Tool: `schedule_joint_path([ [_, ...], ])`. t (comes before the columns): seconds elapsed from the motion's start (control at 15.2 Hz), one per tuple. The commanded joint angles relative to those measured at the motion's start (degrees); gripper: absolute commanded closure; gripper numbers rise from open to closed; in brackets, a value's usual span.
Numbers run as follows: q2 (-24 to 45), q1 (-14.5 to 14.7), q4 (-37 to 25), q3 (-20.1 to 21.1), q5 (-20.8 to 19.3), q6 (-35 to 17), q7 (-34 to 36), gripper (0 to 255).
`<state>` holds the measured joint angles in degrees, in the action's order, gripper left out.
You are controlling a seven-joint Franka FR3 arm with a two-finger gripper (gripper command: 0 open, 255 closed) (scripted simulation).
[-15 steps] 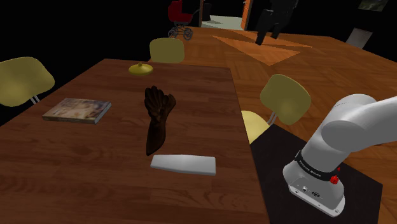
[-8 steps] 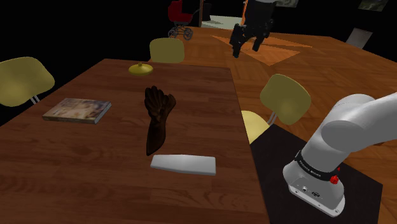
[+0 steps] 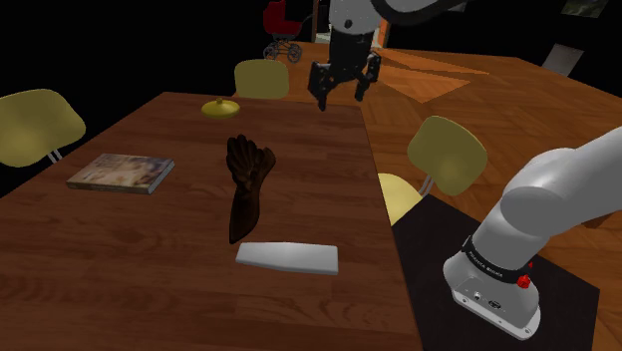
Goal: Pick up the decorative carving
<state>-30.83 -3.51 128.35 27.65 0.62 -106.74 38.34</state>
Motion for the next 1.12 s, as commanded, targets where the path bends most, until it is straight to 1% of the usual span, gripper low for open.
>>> schedule_joint_path([
  [0.0, 3.55, -1.14, -2.06, 3.21, -0.84, -1.24, 4.82, 0],
  [0.2, 9.98, -3.22, -5.94, 8.37, -3.48, -2.83, 12.41, 0],
  [0.33, 14.91, -4.62, -9.04, 11.85, -6.28, -3.43, 17.90, 0],
  [0.53, 23.57, -6.23, -14.56, 16.87, -12.36, -3.31, 26.93, 0],
  [0.66, 30.28, -6.14, -18.88, 19.43, -17.69, -2.28, 33.36, 0],
  [0.79, 37.38, -4.53, -23.75, 20.71, -23.44, -0.45, 39.53, 0],
  [0.86, 40.88, -3.10, -26.38, 20.72, -26.17, 0.67, 42.30, 0],
  [1.06, 50.60, 2.58, -34.99, 19.05, -33.04, 4.33, 48.88, 0],
])
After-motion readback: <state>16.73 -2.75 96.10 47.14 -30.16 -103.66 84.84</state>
